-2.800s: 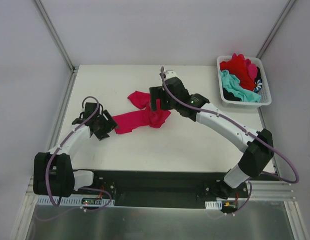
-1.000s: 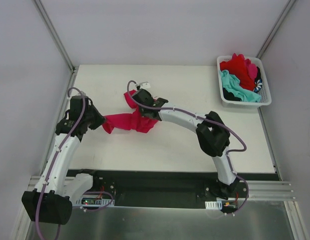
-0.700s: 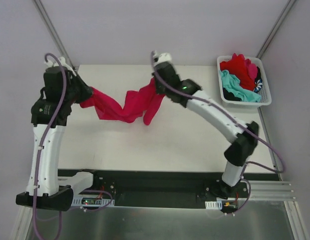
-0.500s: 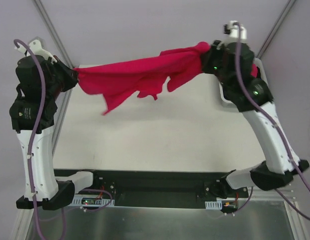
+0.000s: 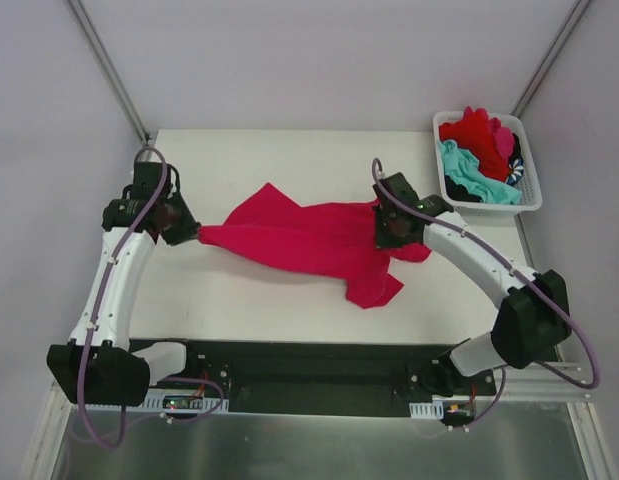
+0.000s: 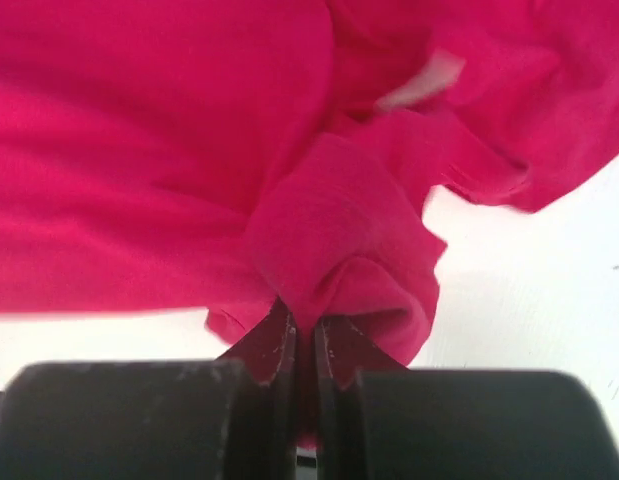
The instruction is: Fold and stack the t-shirts
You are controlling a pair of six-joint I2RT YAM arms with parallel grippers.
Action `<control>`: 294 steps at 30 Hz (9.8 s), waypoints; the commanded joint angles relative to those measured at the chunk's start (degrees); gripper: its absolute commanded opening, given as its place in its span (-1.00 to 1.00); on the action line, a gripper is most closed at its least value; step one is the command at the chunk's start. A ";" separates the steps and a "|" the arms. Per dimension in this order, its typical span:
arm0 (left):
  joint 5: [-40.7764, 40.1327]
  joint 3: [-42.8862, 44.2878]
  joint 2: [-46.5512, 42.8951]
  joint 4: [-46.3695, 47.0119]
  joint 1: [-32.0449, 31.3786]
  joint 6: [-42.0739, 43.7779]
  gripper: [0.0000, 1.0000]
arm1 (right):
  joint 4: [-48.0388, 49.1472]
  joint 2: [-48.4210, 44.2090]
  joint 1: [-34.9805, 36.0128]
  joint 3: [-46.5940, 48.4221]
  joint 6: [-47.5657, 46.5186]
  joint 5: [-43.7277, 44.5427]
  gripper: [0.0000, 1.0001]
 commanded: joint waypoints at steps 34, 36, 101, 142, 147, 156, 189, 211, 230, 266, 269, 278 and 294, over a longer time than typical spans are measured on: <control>-2.07 -15.30 7.53 17.17 0.66 -3.79 -1.00 | 17.07 -19.75 -11.27 -37.20 17.58 -0.01 0.53; -1.98 -15.30 7.71 17.25 0.66 -3.79 -1.00 | 17.51 -16.57 -11.53 -34.83 15.56 -0.35 0.46; -10.68 61.52 14.56 11.72 0.66 0.78 -1.00 | 18.13 2.34 -18.39 59.49 -9.15 -7.56 -0.99; 24.47 51.31 18.25 11.62 19.82 -25.74 -1.00 | 10.48 -0.83 -24.54 55.96 -5.46 -5.19 -0.99; 31.50 54.84 20.71 13.12 21.06 -28.49 -1.00 | 9.95 -0.03 -25.24 57.74 -4.41 -6.77 -0.99; 30.63 29.12 10.35 13.03 21.06 -15.49 -1.00 | 8.37 -5.13 -25.16 43.61 -5.81 -8.88 -0.99; 30.46 54.92 23.52 15.75 20.18 -28.39 -1.00 | 14.94 5.42 -25.42 64.25 -3.97 -15.65 -0.99; 26.06 50.80 17.11 17.60 19.82 -28.58 -1.00 | 20.77 2.60 -26.91 65.73 -1.68 -18.37 -0.99; 22.80 52.78 31.20 19.63 16.05 -26.46 -1.00 | 18.39 13.21 -27.00 59.64 -5.81 -19.96 -0.99; 27.65 -24.24 -12.76 35.90 16.75 -9.50 -1.00 | 15.70 -42.82 -31.57 -25.91 -7.32 -28.31 -1.00; 27.12 -30.50 -18.38 32.12 16.75 -10.12 -1.00 | 6.83 -50.90 -31.57 -31.71 -3.72 -28.39 -0.99; 18.68 -36.30 -20.33 14.00 16.66 -8.45 -1.00 | -10.17 -60.86 -31.66 -37.80 3.76 -30.69 -0.99; -7.24 -18.50 -23.67 -20.17 16.66 -18.90 0.98 | -35.73 -53.12 -31.57 -19.80 2.11 -20.84 0.90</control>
